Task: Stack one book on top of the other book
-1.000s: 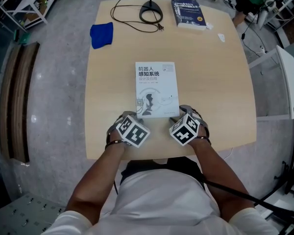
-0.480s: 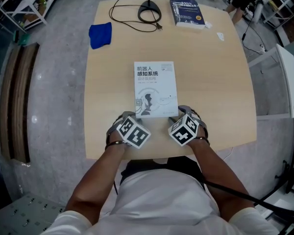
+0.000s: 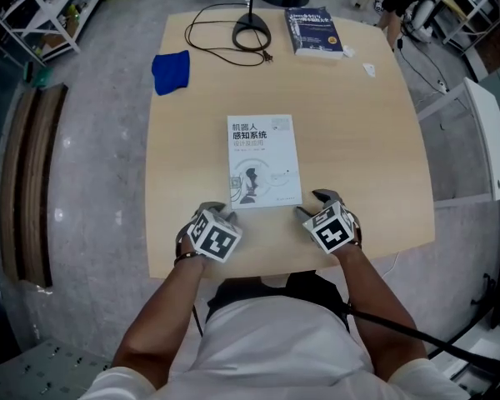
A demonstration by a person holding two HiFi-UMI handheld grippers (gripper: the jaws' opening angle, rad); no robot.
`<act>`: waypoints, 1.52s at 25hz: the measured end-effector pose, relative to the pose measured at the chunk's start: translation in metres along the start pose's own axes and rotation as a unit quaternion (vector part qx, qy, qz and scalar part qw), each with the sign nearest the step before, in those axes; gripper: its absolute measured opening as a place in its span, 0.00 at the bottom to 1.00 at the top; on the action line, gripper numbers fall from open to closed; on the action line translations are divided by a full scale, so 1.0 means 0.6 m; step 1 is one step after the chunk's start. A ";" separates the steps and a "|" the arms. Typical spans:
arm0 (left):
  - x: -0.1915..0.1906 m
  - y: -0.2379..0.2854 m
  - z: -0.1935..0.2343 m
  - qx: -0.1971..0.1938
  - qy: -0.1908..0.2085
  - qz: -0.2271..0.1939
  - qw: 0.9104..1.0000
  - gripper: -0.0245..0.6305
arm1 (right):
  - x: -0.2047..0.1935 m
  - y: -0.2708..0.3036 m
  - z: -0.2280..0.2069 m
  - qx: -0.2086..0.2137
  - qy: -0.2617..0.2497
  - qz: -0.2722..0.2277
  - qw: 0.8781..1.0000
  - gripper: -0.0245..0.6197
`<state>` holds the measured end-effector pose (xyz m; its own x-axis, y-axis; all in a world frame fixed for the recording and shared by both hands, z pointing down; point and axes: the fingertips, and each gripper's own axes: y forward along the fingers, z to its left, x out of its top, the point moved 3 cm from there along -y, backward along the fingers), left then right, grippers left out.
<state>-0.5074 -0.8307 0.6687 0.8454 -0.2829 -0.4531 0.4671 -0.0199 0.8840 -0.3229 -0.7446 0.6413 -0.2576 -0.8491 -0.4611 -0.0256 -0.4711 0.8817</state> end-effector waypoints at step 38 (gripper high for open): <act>-0.008 -0.397 -0.273 0.062 -0.162 -0.321 0.931 0.05 | -0.087 -0.475 0.111 0.109 0.190 -0.374 0.901 0.04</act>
<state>-0.5802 -0.6678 0.4413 0.2699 -0.4489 -0.8518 0.7992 -0.3890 0.4583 -0.3662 -0.5500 0.4207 0.2586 -0.3538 -0.8989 -0.2539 -0.9227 0.2901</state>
